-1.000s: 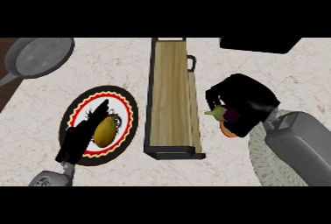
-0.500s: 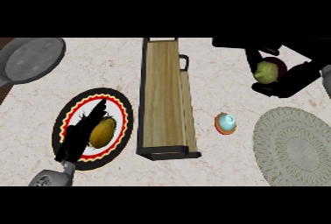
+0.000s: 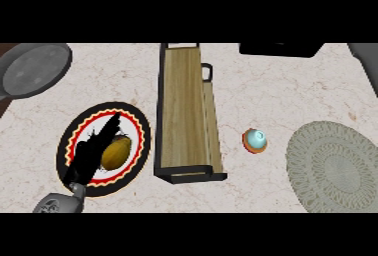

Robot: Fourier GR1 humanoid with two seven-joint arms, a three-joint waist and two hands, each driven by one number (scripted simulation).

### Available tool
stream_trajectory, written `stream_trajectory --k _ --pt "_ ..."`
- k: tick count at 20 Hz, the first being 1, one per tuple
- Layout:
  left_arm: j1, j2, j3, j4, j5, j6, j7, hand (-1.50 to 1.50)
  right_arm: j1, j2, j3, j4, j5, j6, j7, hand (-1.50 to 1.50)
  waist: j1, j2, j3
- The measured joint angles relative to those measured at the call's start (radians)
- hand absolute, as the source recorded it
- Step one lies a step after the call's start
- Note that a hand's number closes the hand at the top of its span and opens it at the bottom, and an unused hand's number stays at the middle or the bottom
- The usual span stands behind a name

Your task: Pick the eggplant from the placemat and place it in the tiered shelf

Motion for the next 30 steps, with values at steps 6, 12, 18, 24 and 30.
stream_trajectory --k 6,12,18,24,30 --pt "0.000 -0.006 0.012 0.025 -0.015 0.002 -0.026 0.00 -0.174 0.145 0.007 0.188 0.052 -0.034 0.004 1.50 -0.012 -0.003 0.001" --pt "0.026 0.003 0.023 0.005 -0.009 -0.018 -0.028 0.00 -0.259 0.259 0.039 0.314 0.132 -0.100 -0.059 1.50 -0.014 -0.004 -0.001" --pt "0.021 -0.008 0.032 0.007 -0.020 -0.013 -0.025 0.00 -0.301 0.382 0.075 0.404 0.204 -0.161 -0.088 1.50 -0.023 -0.006 -0.001" --pt "0.028 -0.013 0.038 0.009 -0.027 -0.016 -0.029 0.00 -0.301 0.477 0.109 0.472 0.233 -0.142 -0.102 1.50 -0.025 -0.007 -0.001" --pt "0.008 -0.020 0.026 0.012 -0.029 -0.032 -0.016 0.00 -0.271 0.493 0.041 0.566 0.060 0.104 0.053 -1.50 0.001 -0.010 0.000"
